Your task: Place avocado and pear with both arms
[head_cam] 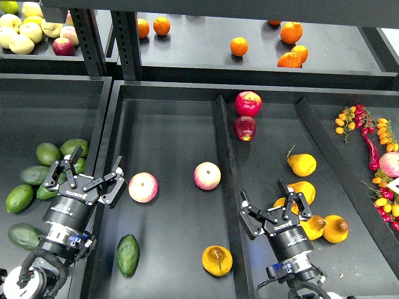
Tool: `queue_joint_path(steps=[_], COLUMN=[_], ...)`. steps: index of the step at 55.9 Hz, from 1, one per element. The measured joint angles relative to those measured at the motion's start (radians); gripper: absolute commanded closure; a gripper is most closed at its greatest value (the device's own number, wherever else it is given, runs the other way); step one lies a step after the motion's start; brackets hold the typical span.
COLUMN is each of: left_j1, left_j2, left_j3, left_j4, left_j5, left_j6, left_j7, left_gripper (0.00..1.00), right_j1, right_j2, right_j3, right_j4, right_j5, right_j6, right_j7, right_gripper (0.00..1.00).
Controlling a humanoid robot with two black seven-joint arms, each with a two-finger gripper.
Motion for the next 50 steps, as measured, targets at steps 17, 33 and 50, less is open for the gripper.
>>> queue_joint_path(steps=[17, 33, 50], left_j1=[0.003, -0.007, -0.01], left_j2=[0.0, 0.0, 0.0], left_j3=[-0.01, 0.015, 0.032], left_j4=[-0.01, 0.003, 0.01], left_j5=[0.029, 0.033, 0.03], left_j6=[0.0, 0.0, 0.0], left_j7=[0.001, -0.001, -0.001], left_gripper=[0.0, 0.0, 0.0], right_j1=[-0.001, 0.045, 0.077], right_j2=[0.0, 0.0, 0.0], right_j3=[0.01, 0.021, 0.028], right_j4=[0.004, 0.003, 0.004], right_j5=[0.001, 0.003, 0.009], right_j6=[0.0, 0.0, 0.0], right_j7=[0.0, 0.001, 0.002], right_gripper=[0.0, 0.0, 0.0])
